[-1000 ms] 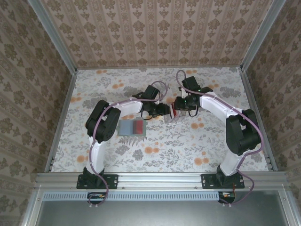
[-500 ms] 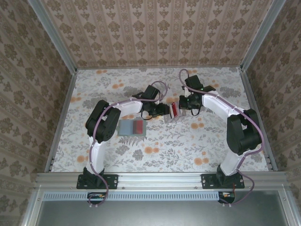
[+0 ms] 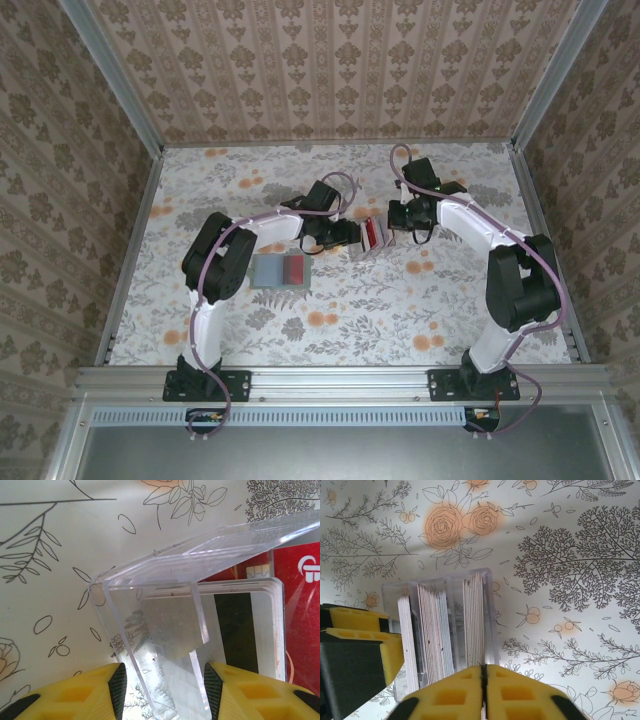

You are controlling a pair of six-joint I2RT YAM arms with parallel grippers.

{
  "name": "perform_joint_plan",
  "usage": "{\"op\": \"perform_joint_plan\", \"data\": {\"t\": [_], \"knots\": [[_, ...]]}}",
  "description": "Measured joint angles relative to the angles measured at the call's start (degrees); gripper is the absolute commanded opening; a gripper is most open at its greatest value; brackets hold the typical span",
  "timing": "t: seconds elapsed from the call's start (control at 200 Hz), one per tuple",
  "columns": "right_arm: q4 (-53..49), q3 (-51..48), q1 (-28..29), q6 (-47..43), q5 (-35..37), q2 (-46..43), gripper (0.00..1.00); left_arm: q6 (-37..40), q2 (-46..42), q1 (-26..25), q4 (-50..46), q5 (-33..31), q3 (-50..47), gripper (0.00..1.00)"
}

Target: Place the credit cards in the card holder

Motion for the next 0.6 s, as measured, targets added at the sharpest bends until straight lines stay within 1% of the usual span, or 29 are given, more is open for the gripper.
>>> {"op": "perform_joint_plan", "data": {"t": [0.09,0.35,0.42,0.45,0.505,0.6], "knots": [[0.0,0.0,0.0,-0.7,0.6,0.0,0.30,0.0,0.0,0.0,0.0,0.0,0.0,0.48],[-0.4,-0.2,-0.2,-1.0,1.7,0.0,0.29,0.0,0.0,0.0,0.0,0.0,0.0,0.48],[-0.4,-0.2,-0.2,-1.0,1.2,-0.1,0.30,0.0,0.0,0.0,0.0,0.0,0.0,0.48],[-0.4,-0.2,-0.1,-1.0,1.0,-0.1,0.32,0.0,0.0,0.0,0.0,0.0,0.0,0.48],[-0.7,-0.2,0.2,-1.0,1.2,0.0,0.41,0.0,0.0,0.0,0.0,0.0,0.0,0.48],[-1.7,0.6,1.1,-1.7,2.9,0.9,0.47,0.0,0.0,0.0,0.0,0.0,0.0,0.48]]}}
